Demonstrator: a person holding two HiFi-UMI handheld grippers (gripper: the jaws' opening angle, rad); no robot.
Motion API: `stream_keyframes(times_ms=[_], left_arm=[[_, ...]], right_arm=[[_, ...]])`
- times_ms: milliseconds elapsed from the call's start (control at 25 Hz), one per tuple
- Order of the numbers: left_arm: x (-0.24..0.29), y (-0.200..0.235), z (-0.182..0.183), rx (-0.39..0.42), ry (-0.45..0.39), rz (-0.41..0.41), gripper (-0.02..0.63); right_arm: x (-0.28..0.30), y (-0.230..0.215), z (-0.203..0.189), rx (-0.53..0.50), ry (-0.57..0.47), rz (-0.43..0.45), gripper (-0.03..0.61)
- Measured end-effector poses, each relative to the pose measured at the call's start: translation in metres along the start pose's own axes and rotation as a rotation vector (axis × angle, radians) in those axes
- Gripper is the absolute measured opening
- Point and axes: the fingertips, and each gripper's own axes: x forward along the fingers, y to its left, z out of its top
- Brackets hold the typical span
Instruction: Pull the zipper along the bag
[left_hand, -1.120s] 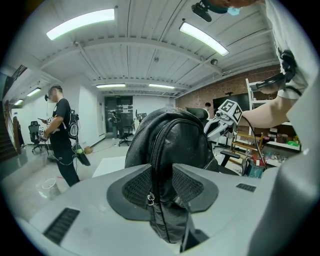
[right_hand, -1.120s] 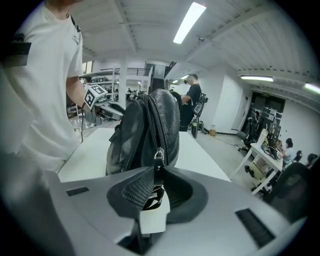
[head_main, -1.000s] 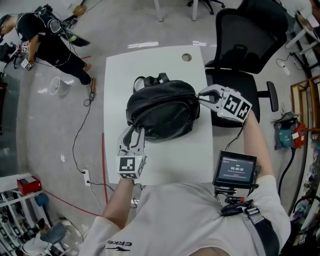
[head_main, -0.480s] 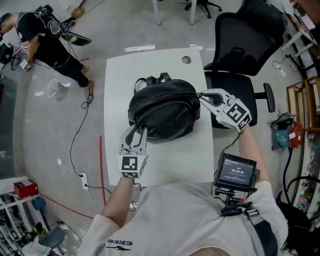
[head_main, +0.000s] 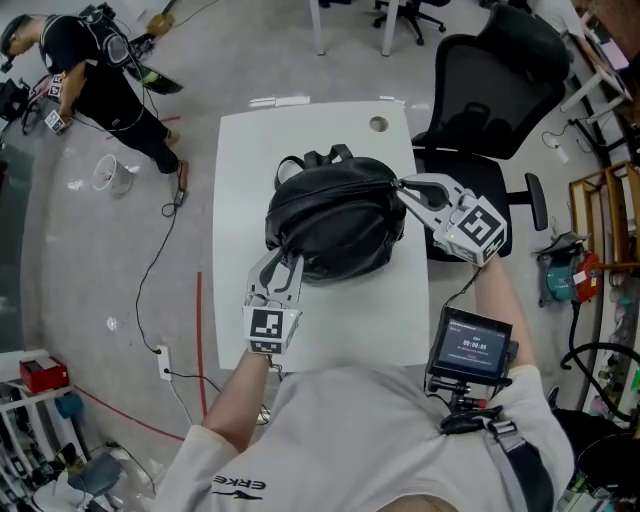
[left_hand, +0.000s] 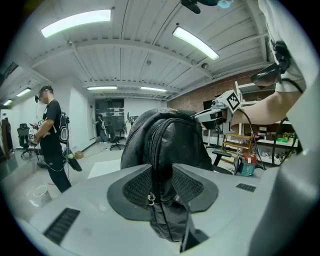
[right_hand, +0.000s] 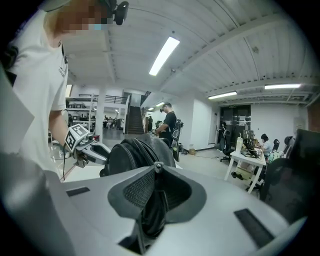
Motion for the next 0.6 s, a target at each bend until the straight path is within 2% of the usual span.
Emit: stream_keyframes(times_ms=[600], left_arm=[[-0.008, -0.005, -0.001, -0.001, -0.020, -0.005, 0.110]], right_arm=[[0.018, 0.020, 0.041, -0.093, 0.001, 0.014, 0.049]])
